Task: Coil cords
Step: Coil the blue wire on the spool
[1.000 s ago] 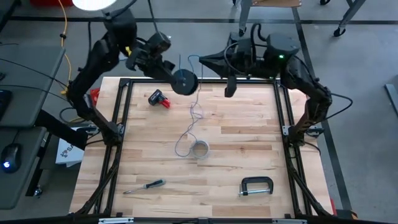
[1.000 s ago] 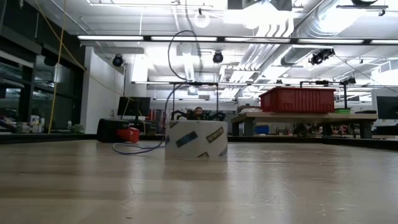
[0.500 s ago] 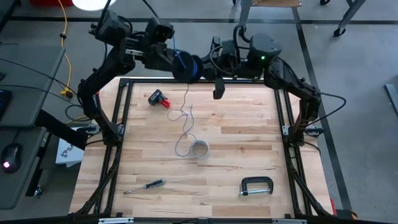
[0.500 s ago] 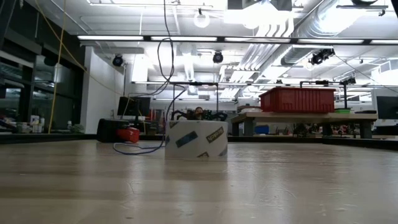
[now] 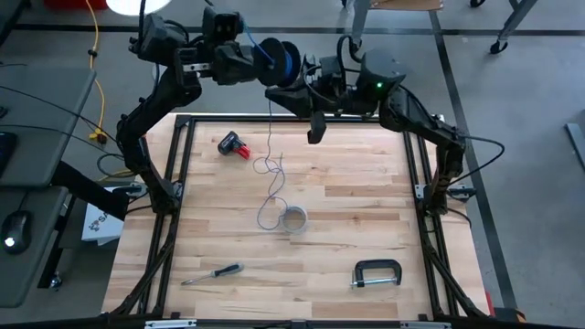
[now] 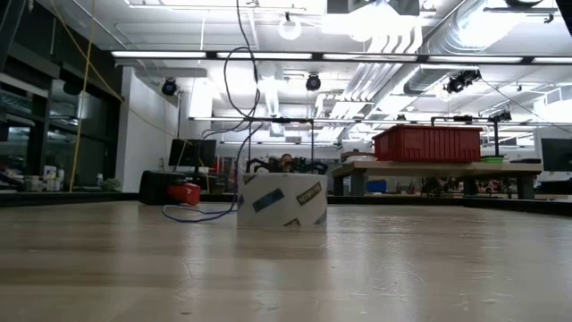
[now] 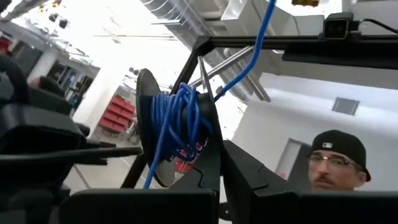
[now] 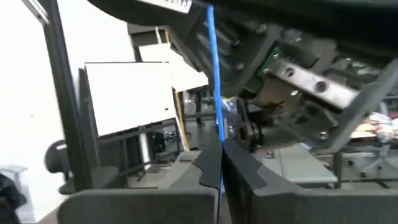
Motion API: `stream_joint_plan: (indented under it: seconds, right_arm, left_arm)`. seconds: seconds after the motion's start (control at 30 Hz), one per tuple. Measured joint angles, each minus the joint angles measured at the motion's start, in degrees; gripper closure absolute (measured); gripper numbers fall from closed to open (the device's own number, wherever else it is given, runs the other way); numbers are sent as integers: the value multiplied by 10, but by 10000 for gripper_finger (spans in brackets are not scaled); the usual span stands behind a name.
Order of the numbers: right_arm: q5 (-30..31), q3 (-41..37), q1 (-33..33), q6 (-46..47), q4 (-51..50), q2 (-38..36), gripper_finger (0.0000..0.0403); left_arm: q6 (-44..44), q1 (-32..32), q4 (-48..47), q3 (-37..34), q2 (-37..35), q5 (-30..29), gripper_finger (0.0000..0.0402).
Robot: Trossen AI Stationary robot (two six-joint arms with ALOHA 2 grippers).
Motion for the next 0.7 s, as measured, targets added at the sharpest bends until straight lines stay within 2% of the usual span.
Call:
stream_joint_plan:
  seconds: [0.17, 0.33, 0.53, 0.6, 0.7]
  right_arm:
    - [-4, -1, 8, 7, 2, 6, 403]
    - [-5, -2, 11, 12, 8, 8, 402]
    - [5, -4, 11, 16, 7, 10, 402]
    - [-7, -4, 11, 21, -5, 9, 393]
    - [-2, -4, 12, 30, -27, 9, 359]
  left_arm:
    - [40, 15, 10, 0, 0, -2, 401]
    - [112, 36, 33, 0, -5, -32, 401]
    - [116, 63, 35, 1, -7, -36, 401]
    - [116, 69, 34, 1, -6, -36, 401]
    - [116, 81, 49, 1, -6, -38, 401]
